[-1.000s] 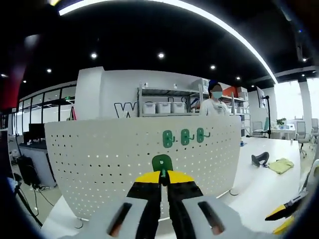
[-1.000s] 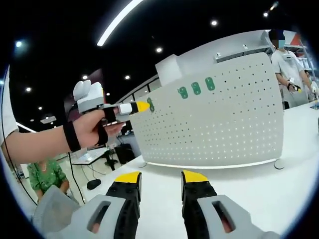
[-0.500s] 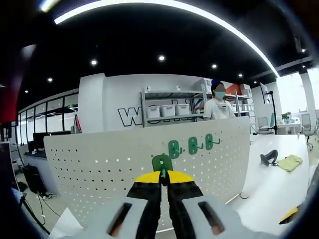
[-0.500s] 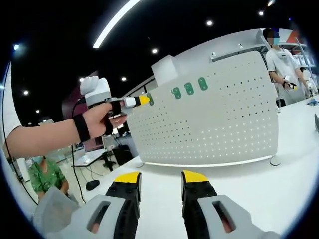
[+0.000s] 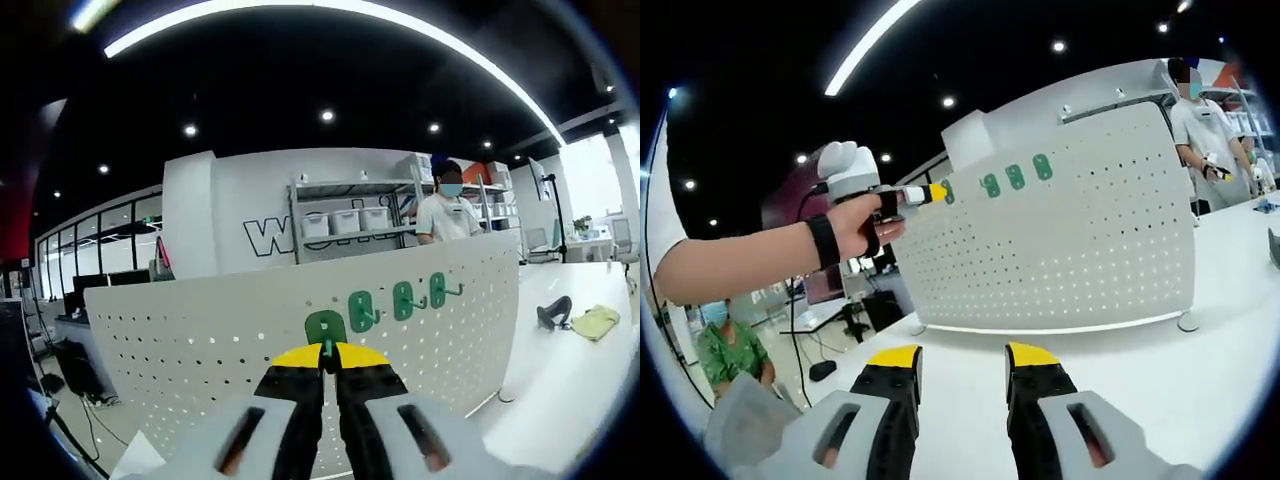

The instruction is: Insert the hook assembly into the mounting plate slot until the hook locks in place.

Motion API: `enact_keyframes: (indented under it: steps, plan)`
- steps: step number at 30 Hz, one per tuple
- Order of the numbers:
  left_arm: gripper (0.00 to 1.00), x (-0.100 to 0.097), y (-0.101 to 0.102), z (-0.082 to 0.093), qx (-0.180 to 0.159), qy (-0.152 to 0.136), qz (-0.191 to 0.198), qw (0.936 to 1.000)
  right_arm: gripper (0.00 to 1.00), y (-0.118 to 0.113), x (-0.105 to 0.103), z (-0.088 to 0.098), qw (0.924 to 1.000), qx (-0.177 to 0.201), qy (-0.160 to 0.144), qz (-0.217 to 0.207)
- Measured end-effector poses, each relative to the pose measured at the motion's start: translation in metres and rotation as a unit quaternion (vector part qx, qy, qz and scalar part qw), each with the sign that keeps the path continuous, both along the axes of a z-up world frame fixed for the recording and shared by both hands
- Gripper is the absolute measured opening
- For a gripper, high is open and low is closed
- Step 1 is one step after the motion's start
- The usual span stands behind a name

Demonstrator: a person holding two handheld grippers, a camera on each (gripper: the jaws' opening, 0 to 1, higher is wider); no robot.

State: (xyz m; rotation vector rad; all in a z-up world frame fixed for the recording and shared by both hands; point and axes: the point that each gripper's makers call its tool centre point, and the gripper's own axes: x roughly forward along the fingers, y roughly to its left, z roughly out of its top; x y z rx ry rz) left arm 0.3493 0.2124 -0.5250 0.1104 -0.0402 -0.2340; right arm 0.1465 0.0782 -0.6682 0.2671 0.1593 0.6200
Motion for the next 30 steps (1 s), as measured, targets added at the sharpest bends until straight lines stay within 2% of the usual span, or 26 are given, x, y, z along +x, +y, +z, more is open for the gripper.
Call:
enact_keyframes:
  steps: [8,22,24,30]
  plan:
    - [0.03,0.016,-0.008,-0.002,0.011,-0.001,0.001,0.9999,0.33,-0.001,0.001,-0.004,1.0,-0.005,0.005,-0.001]
    - [0.03,0.044,0.002,-0.004,0.011,0.007,0.024,0.9996,0.32,-0.01,0.009,-0.011,0.9997,-0.004,0.017,-0.015]
    - [0.03,0.047,0.003,-0.001,-0.001,0.004,0.027,0.9996,0.31,-0.01,0.01,-0.011,0.9998,-0.006,0.012,-0.015]
    - [0.03,0.056,0.0,0.003,0.015,-0.002,0.026,0.9995,0.31,-0.011,0.012,-0.012,0.9997,-0.005,0.015,-0.017]
